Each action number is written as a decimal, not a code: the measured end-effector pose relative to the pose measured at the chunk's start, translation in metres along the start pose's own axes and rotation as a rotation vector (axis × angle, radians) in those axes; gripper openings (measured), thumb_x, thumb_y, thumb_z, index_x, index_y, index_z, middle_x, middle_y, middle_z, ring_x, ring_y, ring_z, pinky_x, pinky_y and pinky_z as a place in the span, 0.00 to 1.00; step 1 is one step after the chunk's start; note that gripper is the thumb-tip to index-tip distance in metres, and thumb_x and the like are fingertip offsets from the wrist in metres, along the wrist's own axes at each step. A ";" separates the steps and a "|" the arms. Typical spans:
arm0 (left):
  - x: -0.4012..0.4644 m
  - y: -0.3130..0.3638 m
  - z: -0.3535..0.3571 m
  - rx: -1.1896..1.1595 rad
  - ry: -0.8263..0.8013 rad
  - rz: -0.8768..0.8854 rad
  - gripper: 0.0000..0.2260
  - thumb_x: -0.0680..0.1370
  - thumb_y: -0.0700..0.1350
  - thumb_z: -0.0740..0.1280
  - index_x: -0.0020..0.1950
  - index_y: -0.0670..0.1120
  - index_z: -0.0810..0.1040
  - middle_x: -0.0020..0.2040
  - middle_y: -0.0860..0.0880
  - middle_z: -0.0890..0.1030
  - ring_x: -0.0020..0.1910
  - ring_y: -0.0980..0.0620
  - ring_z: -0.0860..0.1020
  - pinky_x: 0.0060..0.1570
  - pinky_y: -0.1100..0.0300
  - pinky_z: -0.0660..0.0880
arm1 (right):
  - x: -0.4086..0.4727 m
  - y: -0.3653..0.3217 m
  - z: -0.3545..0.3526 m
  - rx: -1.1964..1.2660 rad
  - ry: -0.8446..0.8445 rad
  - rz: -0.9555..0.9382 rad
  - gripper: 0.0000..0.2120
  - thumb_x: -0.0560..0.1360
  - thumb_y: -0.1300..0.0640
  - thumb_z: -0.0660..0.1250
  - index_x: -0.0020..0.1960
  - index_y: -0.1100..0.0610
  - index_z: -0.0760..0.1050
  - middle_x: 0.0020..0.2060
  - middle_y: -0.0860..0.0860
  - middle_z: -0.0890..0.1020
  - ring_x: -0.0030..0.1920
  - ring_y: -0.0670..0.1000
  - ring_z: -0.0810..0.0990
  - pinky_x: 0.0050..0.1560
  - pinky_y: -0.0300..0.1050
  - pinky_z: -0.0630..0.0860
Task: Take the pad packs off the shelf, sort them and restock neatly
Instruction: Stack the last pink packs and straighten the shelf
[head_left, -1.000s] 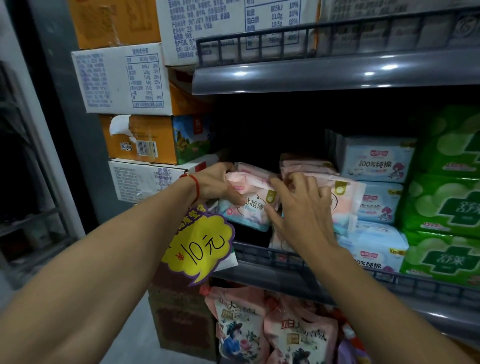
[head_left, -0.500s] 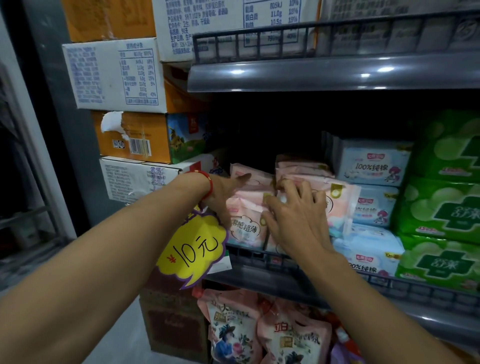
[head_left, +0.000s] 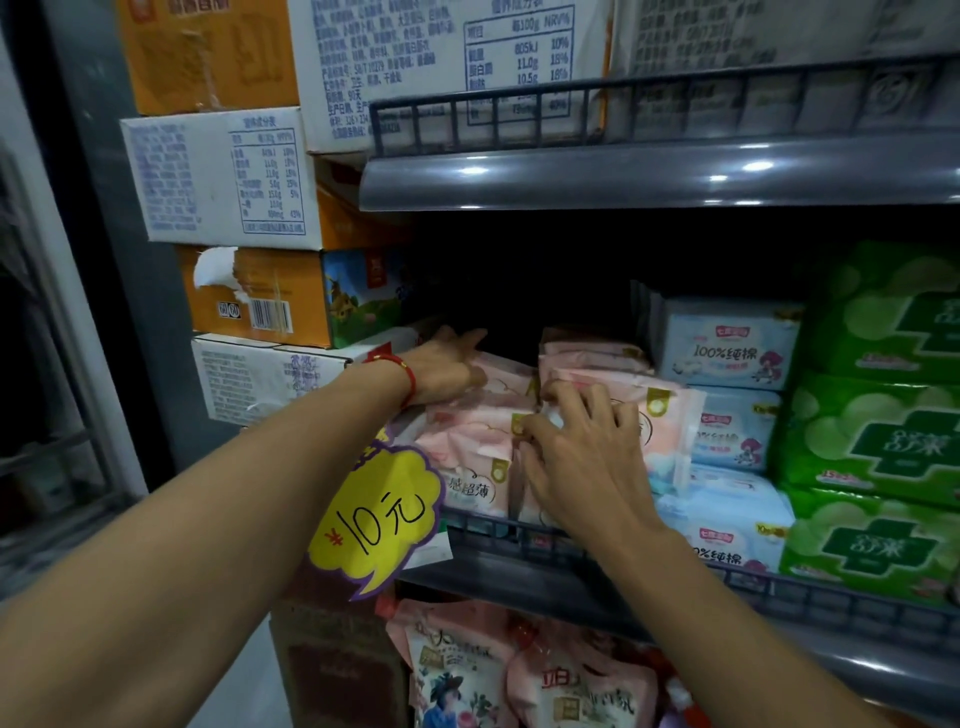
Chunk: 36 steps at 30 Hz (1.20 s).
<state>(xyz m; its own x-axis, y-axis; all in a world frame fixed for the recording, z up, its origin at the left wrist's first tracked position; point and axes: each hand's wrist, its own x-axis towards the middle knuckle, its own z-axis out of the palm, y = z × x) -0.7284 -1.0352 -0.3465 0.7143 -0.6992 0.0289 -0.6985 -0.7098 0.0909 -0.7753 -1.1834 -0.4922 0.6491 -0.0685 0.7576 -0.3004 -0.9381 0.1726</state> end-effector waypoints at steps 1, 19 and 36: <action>0.016 -0.004 0.004 0.040 0.019 -0.022 0.19 0.86 0.34 0.50 0.74 0.24 0.55 0.76 0.29 0.60 0.77 0.35 0.60 0.62 0.57 0.61 | 0.000 0.000 0.000 0.002 -0.003 0.003 0.13 0.77 0.45 0.65 0.55 0.49 0.84 0.62 0.52 0.76 0.57 0.57 0.71 0.52 0.55 0.66; 0.138 -0.065 0.084 -0.228 0.250 -0.183 0.17 0.80 0.39 0.64 0.68 0.48 0.73 0.65 0.43 0.77 0.61 0.42 0.77 0.51 0.58 0.71 | -0.001 0.003 0.000 0.040 0.009 -0.019 0.10 0.73 0.50 0.71 0.52 0.51 0.83 0.60 0.52 0.77 0.56 0.56 0.70 0.49 0.54 0.64; 0.118 -0.041 0.124 0.062 0.160 -0.031 0.24 0.83 0.58 0.47 0.80 0.65 0.51 0.84 0.49 0.50 0.81 0.41 0.48 0.75 0.33 0.48 | -0.020 0.053 -0.012 0.048 0.241 0.101 0.26 0.75 0.48 0.72 0.71 0.50 0.74 0.70 0.55 0.74 0.72 0.61 0.69 0.72 0.67 0.57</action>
<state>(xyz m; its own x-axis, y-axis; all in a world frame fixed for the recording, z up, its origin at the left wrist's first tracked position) -0.6209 -1.0988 -0.4702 0.7301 -0.6578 0.1853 -0.6737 -0.7383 0.0333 -0.8126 -1.2275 -0.4908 0.4307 -0.0849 0.8985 -0.3177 -0.9461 0.0629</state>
